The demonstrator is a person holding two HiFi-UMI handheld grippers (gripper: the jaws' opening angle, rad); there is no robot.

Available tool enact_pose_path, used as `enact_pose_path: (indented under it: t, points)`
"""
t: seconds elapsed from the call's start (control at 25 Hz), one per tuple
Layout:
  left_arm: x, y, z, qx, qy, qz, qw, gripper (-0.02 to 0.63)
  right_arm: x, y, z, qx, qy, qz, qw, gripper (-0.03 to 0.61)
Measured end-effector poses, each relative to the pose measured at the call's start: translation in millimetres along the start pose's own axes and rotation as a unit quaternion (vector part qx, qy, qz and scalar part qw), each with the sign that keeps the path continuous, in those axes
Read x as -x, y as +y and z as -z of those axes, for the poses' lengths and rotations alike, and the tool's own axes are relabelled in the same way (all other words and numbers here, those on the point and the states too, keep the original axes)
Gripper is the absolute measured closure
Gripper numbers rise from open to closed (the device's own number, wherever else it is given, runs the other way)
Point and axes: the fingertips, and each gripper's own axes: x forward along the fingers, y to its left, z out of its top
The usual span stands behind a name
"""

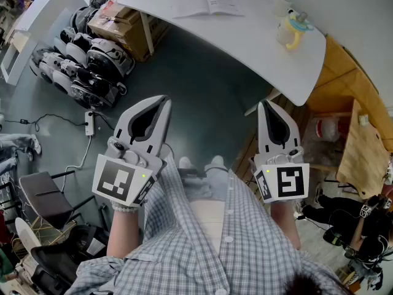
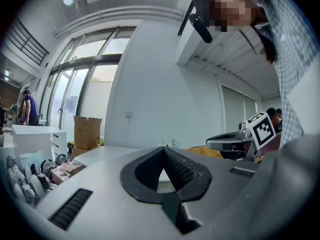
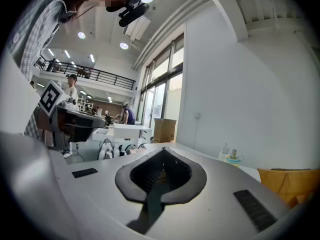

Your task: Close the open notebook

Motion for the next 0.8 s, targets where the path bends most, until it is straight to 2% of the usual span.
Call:
enact_pose_path:
  t: [0.36, 0.8]
  points:
    - [3, -7, -5, 0.001, -0.005, 0.005, 1.0000, 0.607, 4, 8, 1, -0.016, 0.004, -0.003, 1.000, 0.560]
    - [25, 9, -6, -0.001, -0.014, -0.006, 0.9999, 0.607, -4, 32, -6, -0.024, 0.000, -0.015, 1.000, 0.560]
